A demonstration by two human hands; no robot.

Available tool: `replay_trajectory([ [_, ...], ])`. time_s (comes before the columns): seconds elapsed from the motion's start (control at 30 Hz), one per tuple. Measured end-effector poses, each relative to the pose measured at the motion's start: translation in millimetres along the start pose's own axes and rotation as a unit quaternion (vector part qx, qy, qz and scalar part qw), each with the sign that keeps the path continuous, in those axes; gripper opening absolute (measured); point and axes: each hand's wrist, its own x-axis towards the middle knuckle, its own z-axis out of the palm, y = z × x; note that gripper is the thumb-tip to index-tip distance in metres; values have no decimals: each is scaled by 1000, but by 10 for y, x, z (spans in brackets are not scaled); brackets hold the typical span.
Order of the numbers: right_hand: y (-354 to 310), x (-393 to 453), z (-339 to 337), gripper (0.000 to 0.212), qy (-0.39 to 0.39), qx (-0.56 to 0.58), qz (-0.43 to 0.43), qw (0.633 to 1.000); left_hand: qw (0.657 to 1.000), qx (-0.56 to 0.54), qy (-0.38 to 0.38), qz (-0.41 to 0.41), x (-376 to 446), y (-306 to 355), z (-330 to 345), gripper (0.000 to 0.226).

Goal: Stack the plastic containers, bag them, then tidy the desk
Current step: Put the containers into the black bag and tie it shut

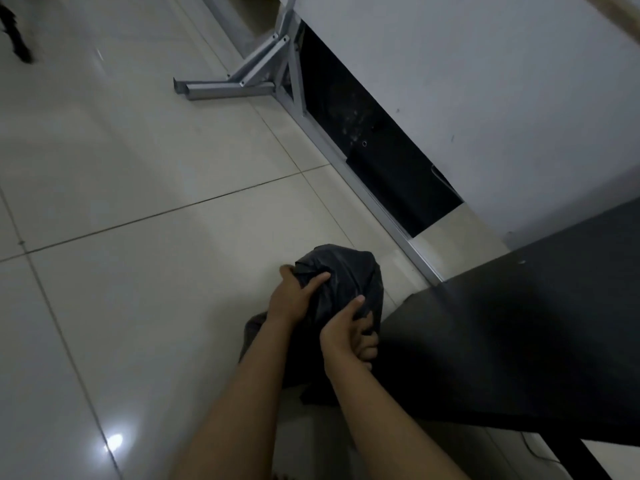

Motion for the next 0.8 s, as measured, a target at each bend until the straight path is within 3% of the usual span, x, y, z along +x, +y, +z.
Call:
replay_trajectory([
  [0.07, 31, 21, 27, 67, -13, -12, 2, 1000, 997, -1, 78, 30, -24, -50, 63, 54],
  [0.17, 44, 16, 59, 69, -14, -24, -4, 1000, 990, 81, 109, 49, -19, -75, 22, 50],
  [0.27, 18, 11, 47, 72, -23, -21, 2, 1000, 974, 177, 140, 32, -25, -20, -146, 59],
  [0.37, 19, 17, 38, 66, -9, -12, -22, 1000, 968, 195, 61, -144, -4, 14, -383, 80],
  [0.43, 59, -10, 41, 57, 8, -16, -79, 997, 960, 98, -50, -258, -58, 188, -530, 105],
  [0.47, 87, -24, 34, 53, 12, -31, -119, 992, 956, 34, -111, -269, -95, 290, -552, 102],
  [0.5, 118, -31, 26, 50, 11, -51, -157, 986, 954, -13, -164, -249, -190, 414, -555, 90],
  [0.57, 163, -8, 6, 48, 0, -84, -200, 976, 959, -46, -178, -214, -203, 476, -541, 76],
  [0.63, 180, 32, -4, 49, -6, -92, -182, 979, 967, -11, -170, -187, -85, 283, -514, 101],
  [0.67, 172, 45, -5, 50, -7, -92, -171, 981, 975, 26, -147, -168, -18, 178, -474, 103],
  [0.77, 111, 52, -9, 51, -8, -95, -162, 982, 981, 155, -61, -96, 142, -17, -272, 50],
  [0.8, 91, 50, -12, 51, -7, -96, -162, 982, 977, 190, -51, -84, 159, -48, -207, 43],
])
